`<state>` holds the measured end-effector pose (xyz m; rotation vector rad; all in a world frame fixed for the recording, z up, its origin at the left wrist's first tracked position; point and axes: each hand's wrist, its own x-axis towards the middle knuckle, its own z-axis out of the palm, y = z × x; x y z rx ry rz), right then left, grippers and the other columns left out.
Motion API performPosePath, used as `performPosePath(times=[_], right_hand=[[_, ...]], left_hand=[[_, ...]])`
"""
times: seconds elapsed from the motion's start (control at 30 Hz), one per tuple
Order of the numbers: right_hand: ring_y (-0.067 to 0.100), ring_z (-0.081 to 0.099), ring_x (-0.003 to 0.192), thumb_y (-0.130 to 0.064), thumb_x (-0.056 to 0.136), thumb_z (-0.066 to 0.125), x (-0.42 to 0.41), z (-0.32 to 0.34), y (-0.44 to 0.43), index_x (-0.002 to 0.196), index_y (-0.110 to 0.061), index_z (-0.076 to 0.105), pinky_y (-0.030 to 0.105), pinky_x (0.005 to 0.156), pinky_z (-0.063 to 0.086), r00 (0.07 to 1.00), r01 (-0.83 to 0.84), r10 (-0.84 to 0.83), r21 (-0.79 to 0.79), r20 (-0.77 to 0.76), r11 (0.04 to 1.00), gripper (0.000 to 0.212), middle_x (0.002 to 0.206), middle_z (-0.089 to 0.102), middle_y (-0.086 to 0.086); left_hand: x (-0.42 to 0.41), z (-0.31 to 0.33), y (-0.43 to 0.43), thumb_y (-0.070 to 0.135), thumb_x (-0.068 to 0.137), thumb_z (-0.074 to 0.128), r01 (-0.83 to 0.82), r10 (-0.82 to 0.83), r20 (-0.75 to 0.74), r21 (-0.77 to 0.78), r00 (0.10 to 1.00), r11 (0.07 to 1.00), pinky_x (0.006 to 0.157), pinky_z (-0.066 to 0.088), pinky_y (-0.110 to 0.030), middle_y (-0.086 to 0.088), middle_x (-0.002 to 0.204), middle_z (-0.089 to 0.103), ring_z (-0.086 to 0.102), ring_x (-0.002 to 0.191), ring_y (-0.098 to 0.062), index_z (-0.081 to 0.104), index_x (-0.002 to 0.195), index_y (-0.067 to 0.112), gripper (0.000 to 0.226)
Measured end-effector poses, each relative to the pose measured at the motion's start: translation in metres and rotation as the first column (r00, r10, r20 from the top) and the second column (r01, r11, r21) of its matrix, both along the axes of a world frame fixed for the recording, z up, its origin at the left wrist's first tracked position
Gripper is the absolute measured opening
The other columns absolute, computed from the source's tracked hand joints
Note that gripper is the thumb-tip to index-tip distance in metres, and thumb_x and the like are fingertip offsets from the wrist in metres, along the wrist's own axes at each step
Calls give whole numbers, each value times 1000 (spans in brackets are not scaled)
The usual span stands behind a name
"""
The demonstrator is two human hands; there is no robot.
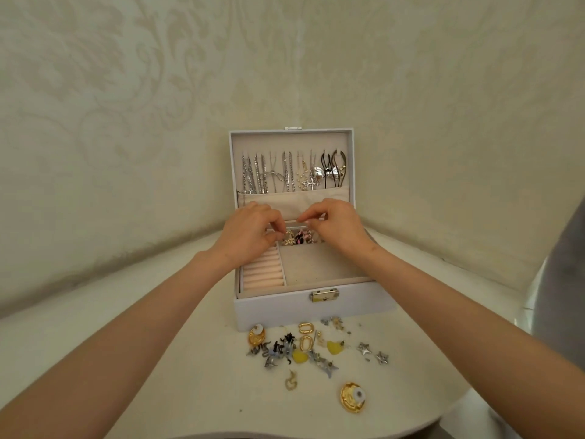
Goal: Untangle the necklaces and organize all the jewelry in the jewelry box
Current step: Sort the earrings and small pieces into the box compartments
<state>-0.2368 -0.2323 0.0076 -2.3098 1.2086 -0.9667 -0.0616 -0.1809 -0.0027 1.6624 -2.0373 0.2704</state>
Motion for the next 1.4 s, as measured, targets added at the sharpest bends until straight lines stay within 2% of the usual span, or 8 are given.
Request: performPosePath(times=[0.13, 0.27, 0.37, 0.53, 0.73, 0.87, 1.13, 1.4], right_hand=[[-3, 46, 65, -13, 86, 64, -5, 0, 3, 92, -22, 75, 19, 67, 36, 1000, -4, 4, 30, -6, 1000, 16, 73, 56, -16], [-5, 46, 63, -11, 86, 64, -12, -3, 5, 92, -20, 75, 6, 59, 35, 1000, -13, 12, 33, 20, 999, 15, 81, 61, -10], [-4, 48, 63, -8, 85, 63, -17, -5, 6, 89, -19, 75, 12, 66, 37, 997, -27, 22, 71, 74, 997, 17, 82, 63, -10], [-4, 48, 65, -6, 83, 63, -22, -8, 8, 87, -19, 75, 5, 61, 34, 997, -20, 15, 74, 72, 997, 19, 79, 61, -11], [-1, 48, 64, -6, 83, 64, -29, -7, 12, 85, -21, 74, 10, 62, 37, 995, -35, 25, 102, 96, 994, 18, 78, 63, -9], [-2, 47, 61, -9, 83, 67, -44, -4, 15, 85, -22, 74, 8, 60, 35, 996, -24, 13, 129, 86, 991, 15, 74, 62, -13], [-11, 48, 57, -10, 81, 70, -80, -4, 38, 89, -21, 75, 6, 57, 36, 1000, 1, 0, 139, -7, 990, 14, 76, 61, -11], [4, 44, 62, -11, 81, 70, -108, -15, 56, 79, -26, 73, 12, 60, 34, 1000, 18, -17, 81, -18, 997, 15, 80, 63, -5]], left_hand=[[-5, -2, -2, 37, 81, 68, 0, -2, 48, 37, 999, 999, 84, 33, -31, 3, 99, 58, 46, 100, -18, 67, 97, 24, 20], [-7, -4, -8, 38, 83, 66, -54, 49, 82, 62, 995, 997, 86, 33, -31, 4, 102, 59, 47, 102, -18, 67, 91, 24, 16], [-9, -3, -11, 38, 83, 66, -79, 72, 105, 63, 992, 995, 87, 34, -32, 4, 104, 59, 46, 104, -18, 67, 91, 22, 17], [-8, -2, -13, 34, 82, 67, -65, 58, 87, 71, 994, 995, 83, 33, -30, 3, 101, 60, 48, 102, -17, 66, 90, 21, 14], [-8, 0, -5, 35, 83, 66, -64, 60, 60, 67, 996, 996, 81, 33, -30, 7, 94, 61, 48, 99, -17, 65, 101, 22, 22], [-13, 2, 10, 30, 85, 64, -15, 16, 36, -31, 999, 999, 82, 31, -28, 7, 98, 58, 46, 100, -18, 62, 104, 21, 21], [-51, -5, 59, 33, 88, 61, 134, -134, -3, 34, 991, 990, 83, 32, -25, 15, 95, 53, 44, 93, -7, 64, 100, 25, 15], [-74, -30, 93, 14, 86, 64, 225, -231, -96, -74, 968, 972, 82, 46, -34, 3, 104, 64, 55, 98, -17, 65, 109, 14, 22]])
